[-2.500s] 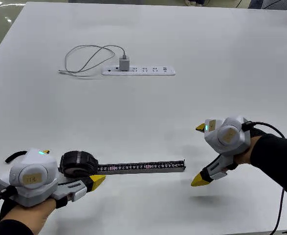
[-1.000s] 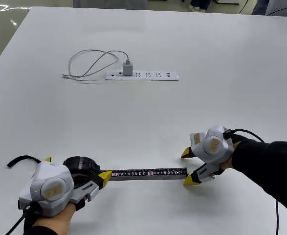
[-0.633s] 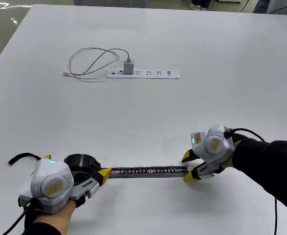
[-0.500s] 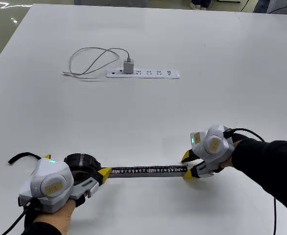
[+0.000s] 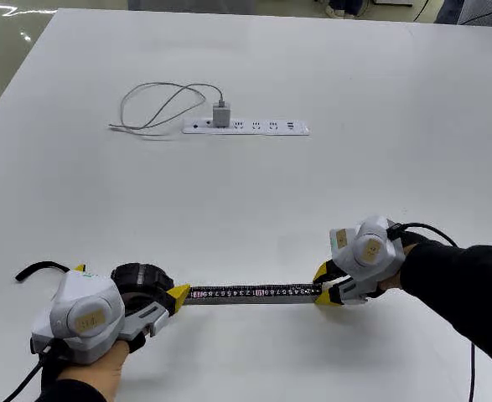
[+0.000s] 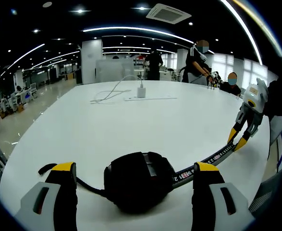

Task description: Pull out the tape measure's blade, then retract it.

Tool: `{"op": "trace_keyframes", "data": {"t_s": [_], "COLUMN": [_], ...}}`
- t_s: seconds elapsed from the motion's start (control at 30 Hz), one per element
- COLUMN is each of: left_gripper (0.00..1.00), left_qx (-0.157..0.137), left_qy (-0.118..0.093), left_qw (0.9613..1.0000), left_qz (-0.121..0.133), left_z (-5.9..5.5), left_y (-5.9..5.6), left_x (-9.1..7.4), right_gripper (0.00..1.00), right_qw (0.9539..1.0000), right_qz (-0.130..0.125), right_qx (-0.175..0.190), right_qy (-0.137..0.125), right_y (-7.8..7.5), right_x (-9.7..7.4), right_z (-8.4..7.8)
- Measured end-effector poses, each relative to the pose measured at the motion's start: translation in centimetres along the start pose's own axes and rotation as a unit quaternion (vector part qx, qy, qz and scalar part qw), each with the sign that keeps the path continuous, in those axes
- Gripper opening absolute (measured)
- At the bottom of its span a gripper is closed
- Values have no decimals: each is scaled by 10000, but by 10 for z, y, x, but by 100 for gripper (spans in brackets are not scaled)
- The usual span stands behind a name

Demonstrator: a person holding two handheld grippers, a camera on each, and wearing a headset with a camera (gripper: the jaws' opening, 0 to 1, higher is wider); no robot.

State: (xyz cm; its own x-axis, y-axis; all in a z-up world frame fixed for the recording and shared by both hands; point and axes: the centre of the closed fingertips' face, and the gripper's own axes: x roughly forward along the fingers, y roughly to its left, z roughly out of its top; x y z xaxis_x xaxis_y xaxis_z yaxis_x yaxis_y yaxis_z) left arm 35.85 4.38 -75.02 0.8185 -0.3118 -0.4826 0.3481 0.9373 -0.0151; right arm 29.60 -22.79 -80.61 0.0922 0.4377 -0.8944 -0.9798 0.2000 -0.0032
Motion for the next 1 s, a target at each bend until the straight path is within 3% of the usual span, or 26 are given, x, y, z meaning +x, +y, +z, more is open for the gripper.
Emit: {"op": "trace_keyframes", "data": {"t_s": [0.13, 0.3, 0.5, 0.7, 0.83, 1.0], "left_gripper": [99, 98, 93, 79, 71, 69], "left_qx": [-45, -63, -144, -192, -317, -317], "left_qy": [-56, -72, -102, 23, 105, 99], "left_qw": [10000, 9999, 9998, 9997, 9994, 9994], "left_qz": [-53, -79, -88, -162, -74, -62], "left_z": [1, 0, 0, -4, -8, -6], "left_y": [-2, -2, -2, -7, -5, -7], "left_x": [0, 0, 1, 3, 6, 9], "right_gripper": [12, 10, 10, 10, 11, 11], "right_qw": [10000, 9999, 9999, 9990, 9980, 9975], "right_qz": [6, -36, -23, 31, 5, -21], "right_qx": [-60, 129, 118, 336, 516, 449], "right_qy": [25, 28, 85, 281, 369, 541], "right_y": [1, 2, 1, 0, -1, 0], "right_x": [0, 0, 0, 1, 2, 3], "right_z": [0, 0, 0, 1, 0, 1]}}
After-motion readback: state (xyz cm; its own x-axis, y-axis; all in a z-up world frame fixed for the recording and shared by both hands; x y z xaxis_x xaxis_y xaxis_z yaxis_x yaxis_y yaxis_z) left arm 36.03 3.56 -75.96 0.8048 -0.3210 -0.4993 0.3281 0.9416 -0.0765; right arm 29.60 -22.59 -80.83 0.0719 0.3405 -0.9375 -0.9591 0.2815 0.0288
